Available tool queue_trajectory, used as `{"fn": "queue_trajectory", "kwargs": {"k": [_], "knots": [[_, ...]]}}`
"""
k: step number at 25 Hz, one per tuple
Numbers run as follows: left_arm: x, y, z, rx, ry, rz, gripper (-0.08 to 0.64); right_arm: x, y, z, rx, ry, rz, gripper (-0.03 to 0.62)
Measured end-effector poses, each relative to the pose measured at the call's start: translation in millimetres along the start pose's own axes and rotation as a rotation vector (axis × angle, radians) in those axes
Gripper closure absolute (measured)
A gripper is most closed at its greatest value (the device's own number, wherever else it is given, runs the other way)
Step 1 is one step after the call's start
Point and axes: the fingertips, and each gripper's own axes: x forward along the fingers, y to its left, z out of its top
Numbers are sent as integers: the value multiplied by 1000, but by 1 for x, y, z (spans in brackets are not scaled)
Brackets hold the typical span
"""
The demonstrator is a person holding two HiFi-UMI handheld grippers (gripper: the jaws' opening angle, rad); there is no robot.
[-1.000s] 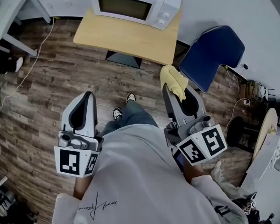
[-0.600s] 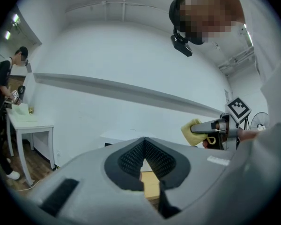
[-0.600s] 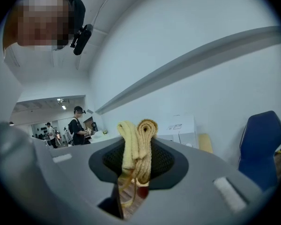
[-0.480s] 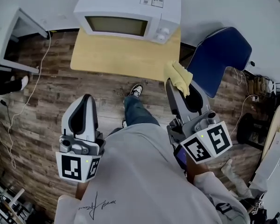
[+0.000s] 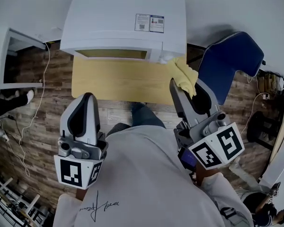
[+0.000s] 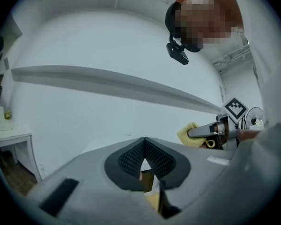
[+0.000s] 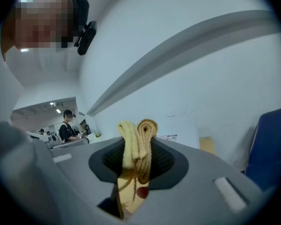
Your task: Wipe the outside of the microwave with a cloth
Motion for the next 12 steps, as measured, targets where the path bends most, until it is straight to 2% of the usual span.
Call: {"fn": "queue_trajectory", "kwargs": {"k": [5, 12], "knots": [[43, 14, 5, 13, 38, -40, 561, 34, -24, 16, 46, 45, -17, 474], [73, 48, 11, -6, 11, -101, 561, 64, -39, 34, 38, 49, -123, 474]]}}
